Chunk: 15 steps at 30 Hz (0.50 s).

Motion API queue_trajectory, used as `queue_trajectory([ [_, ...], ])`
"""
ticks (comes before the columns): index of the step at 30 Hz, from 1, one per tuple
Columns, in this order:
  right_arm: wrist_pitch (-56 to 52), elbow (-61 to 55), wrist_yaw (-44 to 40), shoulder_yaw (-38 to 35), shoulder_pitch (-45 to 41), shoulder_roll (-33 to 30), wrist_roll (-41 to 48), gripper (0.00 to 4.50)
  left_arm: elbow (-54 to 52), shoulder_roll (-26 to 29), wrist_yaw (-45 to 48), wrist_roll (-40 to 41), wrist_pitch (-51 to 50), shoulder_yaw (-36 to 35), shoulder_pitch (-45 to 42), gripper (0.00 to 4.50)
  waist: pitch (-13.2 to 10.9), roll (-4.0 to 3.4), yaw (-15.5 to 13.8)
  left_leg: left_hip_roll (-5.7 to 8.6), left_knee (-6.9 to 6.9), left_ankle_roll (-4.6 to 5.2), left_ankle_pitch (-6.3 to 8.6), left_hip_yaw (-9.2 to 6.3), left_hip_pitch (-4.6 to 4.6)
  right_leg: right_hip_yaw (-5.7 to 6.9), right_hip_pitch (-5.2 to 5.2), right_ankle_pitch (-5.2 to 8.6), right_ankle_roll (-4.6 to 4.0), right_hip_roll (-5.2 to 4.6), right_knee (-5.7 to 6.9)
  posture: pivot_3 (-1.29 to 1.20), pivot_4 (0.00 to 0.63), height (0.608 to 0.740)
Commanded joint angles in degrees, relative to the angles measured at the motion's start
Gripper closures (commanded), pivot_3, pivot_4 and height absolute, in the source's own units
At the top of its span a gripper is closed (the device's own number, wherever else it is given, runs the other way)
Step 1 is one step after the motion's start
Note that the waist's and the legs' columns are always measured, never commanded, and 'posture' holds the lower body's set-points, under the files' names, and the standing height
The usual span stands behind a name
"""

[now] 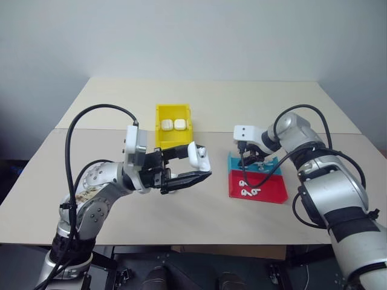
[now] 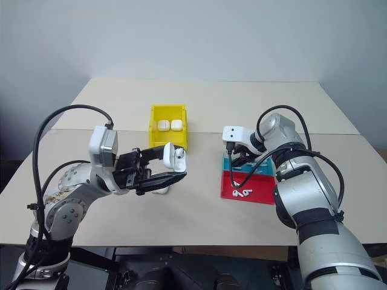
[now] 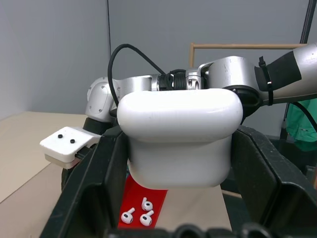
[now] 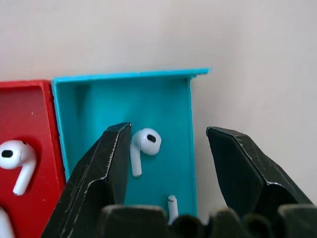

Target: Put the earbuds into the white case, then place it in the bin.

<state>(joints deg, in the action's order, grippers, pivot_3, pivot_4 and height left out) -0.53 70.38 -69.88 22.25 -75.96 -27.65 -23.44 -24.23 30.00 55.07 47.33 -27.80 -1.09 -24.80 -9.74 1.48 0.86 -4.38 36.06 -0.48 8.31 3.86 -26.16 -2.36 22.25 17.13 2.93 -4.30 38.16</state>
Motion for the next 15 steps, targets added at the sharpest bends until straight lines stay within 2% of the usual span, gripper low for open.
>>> queue_trajectory([
  [1, -0.7, -0.46, -0.25, 0.31, -0.5, 0.06, -0.45, 1.6, -2.75, 0.31, -0.48, 1.18, -0.05, -1.14, -0.01, 1.71, 0.0, 0.0, 0.01, 0.0, 0.0, 0.0, 0.0, 0.0, 0.0, 0.0, 0.0, 0.0, 0.0, 0.0, 0.0, 0.0, 0.15, 0.74],
  [15, -0.91, 0.3, 1.25, 1.15, 2.05, 0.82, -1.68, 1.6, -4.5, 0.39, -1.36, 1.17, -0.33, -1.31, 1.3, 1.71, 0.0, 0.0, 0.03, 0.0, 0.01, 0.0, 0.0, 0.0, 0.01, 0.0, -0.01, 0.0, 0.0, 0.0, 0.01, 0.0, 0.15, 0.74],
])
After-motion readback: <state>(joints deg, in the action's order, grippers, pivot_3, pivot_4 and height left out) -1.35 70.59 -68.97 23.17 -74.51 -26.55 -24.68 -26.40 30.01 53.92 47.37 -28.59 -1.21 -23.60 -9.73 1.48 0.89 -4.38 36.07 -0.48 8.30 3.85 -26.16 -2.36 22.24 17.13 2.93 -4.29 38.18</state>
